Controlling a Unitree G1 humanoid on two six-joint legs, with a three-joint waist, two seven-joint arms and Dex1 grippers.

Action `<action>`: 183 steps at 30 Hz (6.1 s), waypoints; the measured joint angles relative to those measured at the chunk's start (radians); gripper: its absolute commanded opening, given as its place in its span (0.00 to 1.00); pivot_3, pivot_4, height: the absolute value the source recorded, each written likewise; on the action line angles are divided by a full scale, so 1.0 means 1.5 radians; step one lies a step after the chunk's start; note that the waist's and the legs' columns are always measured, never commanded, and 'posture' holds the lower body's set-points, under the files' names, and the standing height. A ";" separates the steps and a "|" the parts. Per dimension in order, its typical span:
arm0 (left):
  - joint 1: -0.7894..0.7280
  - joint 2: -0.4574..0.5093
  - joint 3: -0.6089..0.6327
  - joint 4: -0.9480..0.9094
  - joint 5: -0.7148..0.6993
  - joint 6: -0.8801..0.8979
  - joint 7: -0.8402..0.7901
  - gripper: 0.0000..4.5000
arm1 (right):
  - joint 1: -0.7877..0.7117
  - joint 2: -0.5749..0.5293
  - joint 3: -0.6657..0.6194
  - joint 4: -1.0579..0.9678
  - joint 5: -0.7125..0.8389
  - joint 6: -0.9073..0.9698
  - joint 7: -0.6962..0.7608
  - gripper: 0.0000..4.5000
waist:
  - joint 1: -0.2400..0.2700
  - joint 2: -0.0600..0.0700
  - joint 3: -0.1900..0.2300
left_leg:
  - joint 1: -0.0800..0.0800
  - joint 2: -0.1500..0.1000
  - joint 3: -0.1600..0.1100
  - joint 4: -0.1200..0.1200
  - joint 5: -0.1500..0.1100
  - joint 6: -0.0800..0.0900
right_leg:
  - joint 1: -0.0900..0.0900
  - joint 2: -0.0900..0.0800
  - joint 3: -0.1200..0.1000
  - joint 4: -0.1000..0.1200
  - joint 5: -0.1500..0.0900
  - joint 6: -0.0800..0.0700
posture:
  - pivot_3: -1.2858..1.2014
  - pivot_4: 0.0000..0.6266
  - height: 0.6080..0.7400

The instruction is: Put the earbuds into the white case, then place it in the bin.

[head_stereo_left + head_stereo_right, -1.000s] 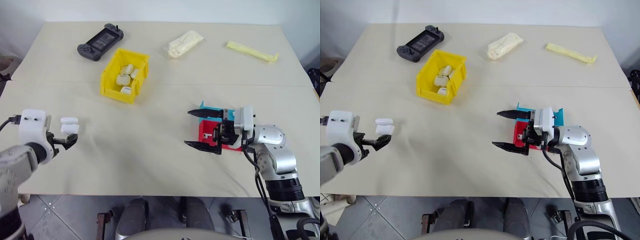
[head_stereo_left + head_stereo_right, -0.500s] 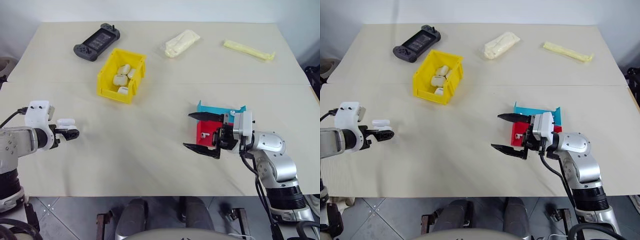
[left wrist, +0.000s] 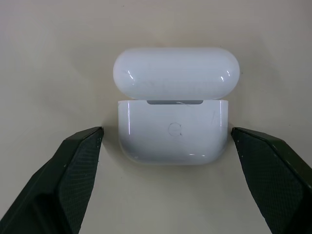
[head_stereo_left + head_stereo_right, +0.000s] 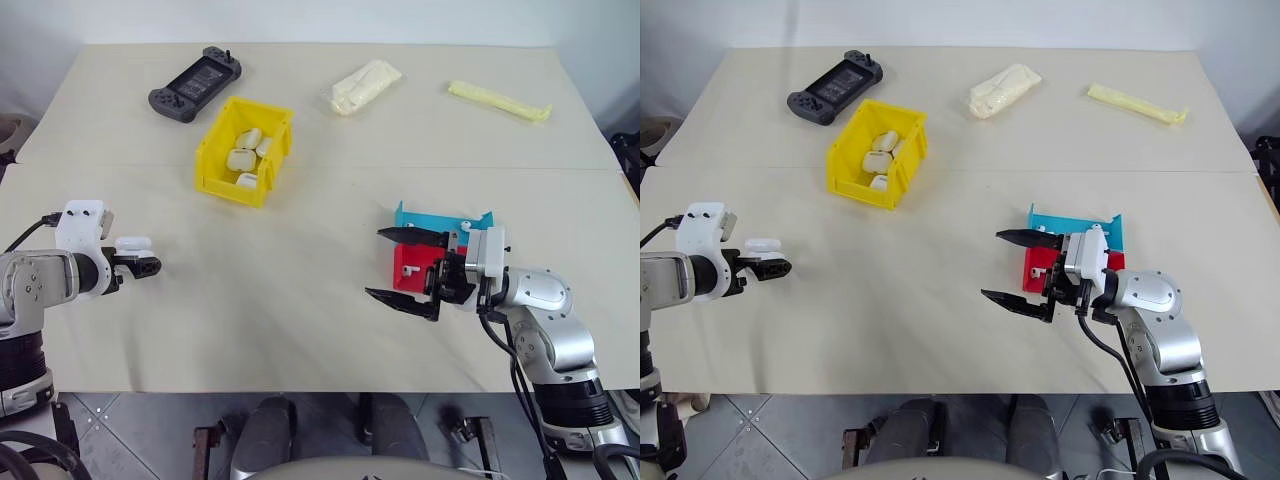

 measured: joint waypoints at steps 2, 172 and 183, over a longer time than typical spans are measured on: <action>0.002 -0.002 0.000 -0.003 0.003 -0.003 -0.002 0.71 | 0.000 0.000 0.000 -0.001 0.000 0.000 -0.001 1.00 | -0.001 0.000 0.000 | 0.000 0.000 0.000 0.000 0.000 0.000 | 0.000 0.000 0.000 0.000 0.000 0.000 | 0.52 0.24 1.00; 0.008 -0.463 -0.298 0.099 -0.085 -1.035 -0.611 0.62 | -0.014 0.009 -0.337 -0.120 0.183 0.479 -0.151 0.10 | 0.017 0.004 -0.001 | -0.010 0.001 0.006 0.013 -0.003 0.006 | -0.005 0.000 -0.001 -0.002 0.006 0.003 | 0.52 0.24 1.00; -0.004 -0.434 -0.269 0.062 -0.136 -0.954 -0.608 0.62 | -0.002 0.117 -0.201 -0.261 0.249 0.388 -0.239 0.10 | 0.015 0.004 -0.001 | -0.010 0.001 0.006 0.012 -0.003 0.006 | -0.005 0.000 0.000 -0.002 0.006 0.003 | 0.52 0.24 1.00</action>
